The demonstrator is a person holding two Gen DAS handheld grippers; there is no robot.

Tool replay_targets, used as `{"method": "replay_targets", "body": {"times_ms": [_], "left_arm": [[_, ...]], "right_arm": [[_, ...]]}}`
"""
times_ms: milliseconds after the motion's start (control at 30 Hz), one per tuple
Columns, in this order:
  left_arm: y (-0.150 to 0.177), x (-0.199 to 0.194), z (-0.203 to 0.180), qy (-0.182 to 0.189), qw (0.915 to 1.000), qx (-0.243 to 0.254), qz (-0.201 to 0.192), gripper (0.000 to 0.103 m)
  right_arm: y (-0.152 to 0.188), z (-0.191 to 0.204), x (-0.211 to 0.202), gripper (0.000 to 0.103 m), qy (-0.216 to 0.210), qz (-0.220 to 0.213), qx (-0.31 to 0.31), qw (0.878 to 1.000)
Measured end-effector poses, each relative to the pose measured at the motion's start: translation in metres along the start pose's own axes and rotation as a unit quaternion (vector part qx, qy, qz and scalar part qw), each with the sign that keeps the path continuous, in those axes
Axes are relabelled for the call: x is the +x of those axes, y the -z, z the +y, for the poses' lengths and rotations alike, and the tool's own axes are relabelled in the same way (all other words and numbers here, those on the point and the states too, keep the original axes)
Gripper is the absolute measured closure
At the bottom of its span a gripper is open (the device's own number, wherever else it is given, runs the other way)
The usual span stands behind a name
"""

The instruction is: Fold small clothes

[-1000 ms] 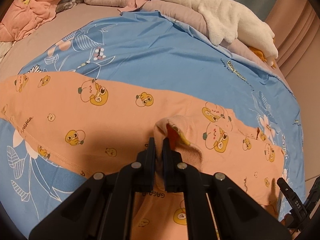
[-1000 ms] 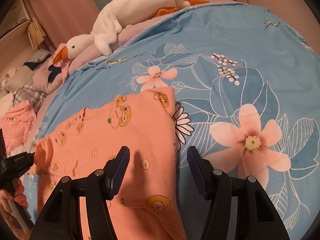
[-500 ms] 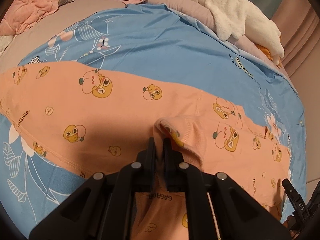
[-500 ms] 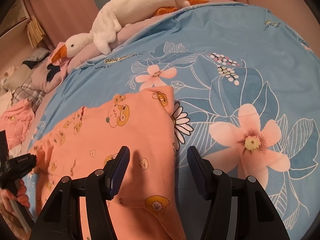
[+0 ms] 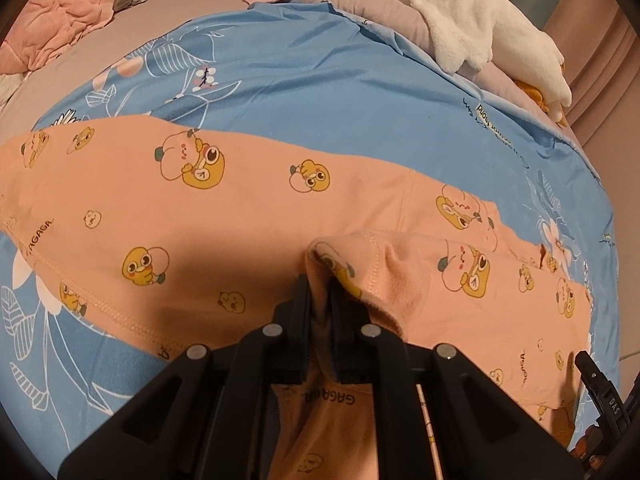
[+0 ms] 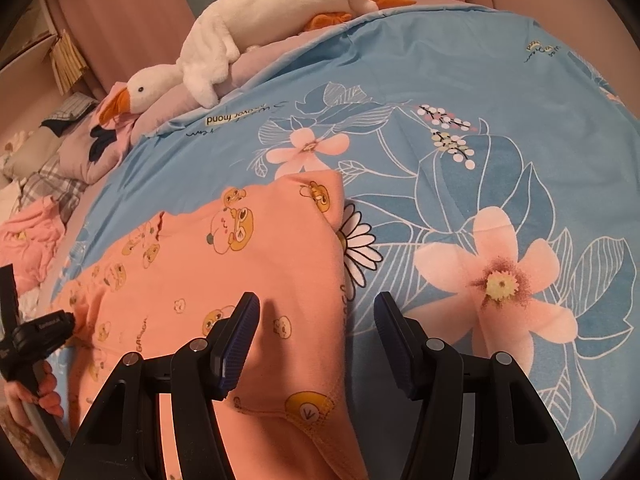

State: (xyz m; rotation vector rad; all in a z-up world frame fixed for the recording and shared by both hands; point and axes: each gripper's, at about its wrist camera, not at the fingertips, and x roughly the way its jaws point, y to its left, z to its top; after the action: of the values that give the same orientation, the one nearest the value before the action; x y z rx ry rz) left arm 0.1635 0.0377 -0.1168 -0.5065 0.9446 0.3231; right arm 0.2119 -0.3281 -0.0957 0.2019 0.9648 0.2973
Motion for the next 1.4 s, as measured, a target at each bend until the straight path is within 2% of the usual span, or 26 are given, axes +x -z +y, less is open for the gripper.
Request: {"method": "replay_targets", "body": {"times_ms": [367,467,600,667,733,833,867,900,967,1033,1100,1167,1233,1333,1400], "left_arm": [[0.002,0.001,0.000,0.005,1.0000,-0.001,-0.007,0.091],[0.002,0.002,0.000,0.006,0.9999,-0.007,-0.005,0.091],[0.002,0.001,0.000,0.005,0.9999,-0.014,-0.007,0.091],[0.002,-0.001,0.001,0.008,0.9998,-0.017,-0.007,0.090],[0.003,-0.007,0.004,0.011,0.9996,-0.024,-0.002,0.087],[0.007,-0.031,0.008,0.001,0.9997,-0.017,-0.019,0.074],[0.010,-0.047,0.012,-0.003,0.9992,-0.012,-0.037,0.062],[0.013,-0.060,0.017,-0.005,0.9986,-0.011,-0.051,0.045],[0.018,-0.084,0.031,-0.007,0.9970,-0.016,-0.076,0.022],[0.022,-0.102,0.047,-0.011,0.9953,-0.026,-0.092,0.020],[0.025,-0.118,0.072,-0.021,0.9946,-0.044,-0.091,0.017],[0.027,-0.125,0.092,-0.028,0.9940,-0.064,-0.084,0.017],[0.029,-0.134,0.114,-0.031,0.9926,-0.082,-0.084,0.017],[0.030,-0.143,0.142,-0.047,0.9890,-0.107,-0.091,0.017],[0.028,-0.145,0.160,-0.041,0.9870,-0.126,-0.091,0.017]], "right_arm": [[-0.001,0.001,0.002,0.043,0.005,0.001,0.000,1.000],[-0.001,-0.001,0.001,0.038,0.005,-0.001,0.003,1.000],[-0.003,-0.006,-0.005,0.035,-0.008,-0.005,0.006,1.000],[-0.003,-0.011,-0.011,0.024,-0.010,-0.008,0.010,1.000],[-0.003,-0.012,-0.019,0.024,-0.008,-0.018,0.011,1.000],[-0.002,-0.016,-0.034,0.024,-0.014,-0.033,0.017,0.999],[0.000,-0.017,-0.041,0.024,-0.017,-0.038,0.020,0.999],[0.001,-0.019,-0.048,0.024,-0.020,-0.042,0.025,0.999],[0.008,-0.021,-0.063,0.024,-0.023,-0.045,0.040,0.998],[0.015,-0.021,-0.080,0.023,-0.023,-0.045,0.049,0.998],[0.023,-0.020,-0.099,0.022,-0.015,-0.062,0.057,0.996],[0.029,-0.015,-0.117,0.017,0.010,-0.074,0.060,0.995],[0.032,-0.005,-0.132,0.016,0.032,-0.083,0.055,0.995],[0.036,0.015,-0.153,0.016,0.035,-0.094,0.040,0.994],[0.037,0.033,-0.166,0.016,0.029,-0.104,0.029,0.994]]}}
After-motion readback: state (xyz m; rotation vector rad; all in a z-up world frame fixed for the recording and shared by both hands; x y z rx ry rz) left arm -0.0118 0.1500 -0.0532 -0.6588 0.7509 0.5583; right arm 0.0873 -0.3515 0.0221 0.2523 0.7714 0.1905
